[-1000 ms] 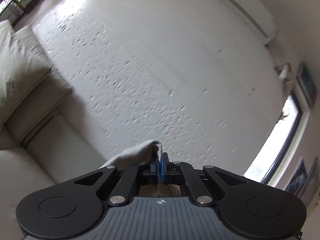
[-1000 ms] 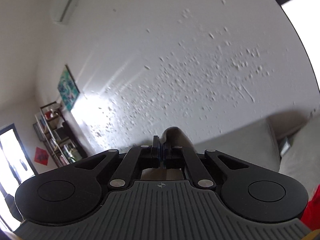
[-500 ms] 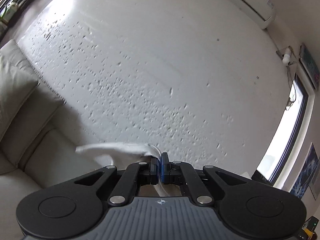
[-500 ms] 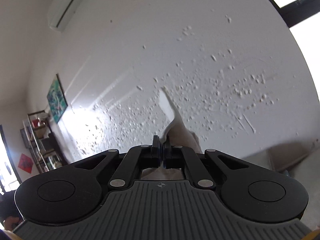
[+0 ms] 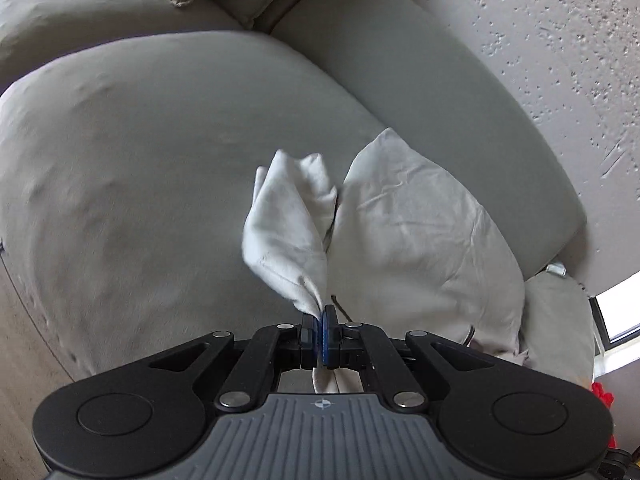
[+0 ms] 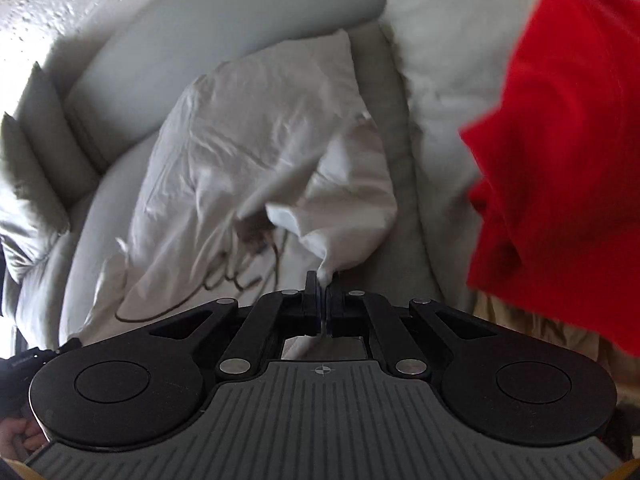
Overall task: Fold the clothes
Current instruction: 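Raise the sweatshirt high with both tools to unfold it, then lay the sweatshirt flat on the sofa and open the right tool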
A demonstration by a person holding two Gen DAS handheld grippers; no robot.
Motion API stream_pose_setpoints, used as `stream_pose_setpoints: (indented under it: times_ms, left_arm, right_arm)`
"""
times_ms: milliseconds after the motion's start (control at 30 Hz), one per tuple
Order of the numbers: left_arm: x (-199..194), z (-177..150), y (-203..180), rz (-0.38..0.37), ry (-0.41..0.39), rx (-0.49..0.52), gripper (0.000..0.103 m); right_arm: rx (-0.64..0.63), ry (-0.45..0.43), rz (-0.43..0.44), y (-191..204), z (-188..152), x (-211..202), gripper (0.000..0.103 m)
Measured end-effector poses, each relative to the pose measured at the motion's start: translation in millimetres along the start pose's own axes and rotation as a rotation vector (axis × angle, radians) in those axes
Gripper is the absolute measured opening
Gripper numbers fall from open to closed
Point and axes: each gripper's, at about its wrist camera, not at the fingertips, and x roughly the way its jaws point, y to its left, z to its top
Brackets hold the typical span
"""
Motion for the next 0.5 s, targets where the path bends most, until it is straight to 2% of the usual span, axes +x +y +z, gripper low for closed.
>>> stream_pose_setpoints:
  times_ms: [100, 267, 367, 500]
  left_arm:
    - [-5.7, -9.9, 4.3, 0.009, -0.001, 0.026, 0.000]
    - [-14.0, -0.7, -3.3, 0.028, 0.019, 0.087, 0.000]
    - [-12.0, -0.4, -11.6, 0.084, 0.075, 0.137, 0.000]
    - [10.8, -9.7, -11.8, 0.193, 0.168, 0.201, 0.004]
  right_arm:
    - [-0.034, 0.032, -0.029, -11.8, -17.4, -3.4, 0.001]
    - [-0.059, 0.079, -0.036, -17.4, -21.7, -20.8, 0.001]
    - [-0.073, 0.119, -0.043, -13.0, -25.6, -25.5, 0.001]
    - [-0.102, 0.208, -0.061, -14.8, -34.5, -13.5, 0.002]
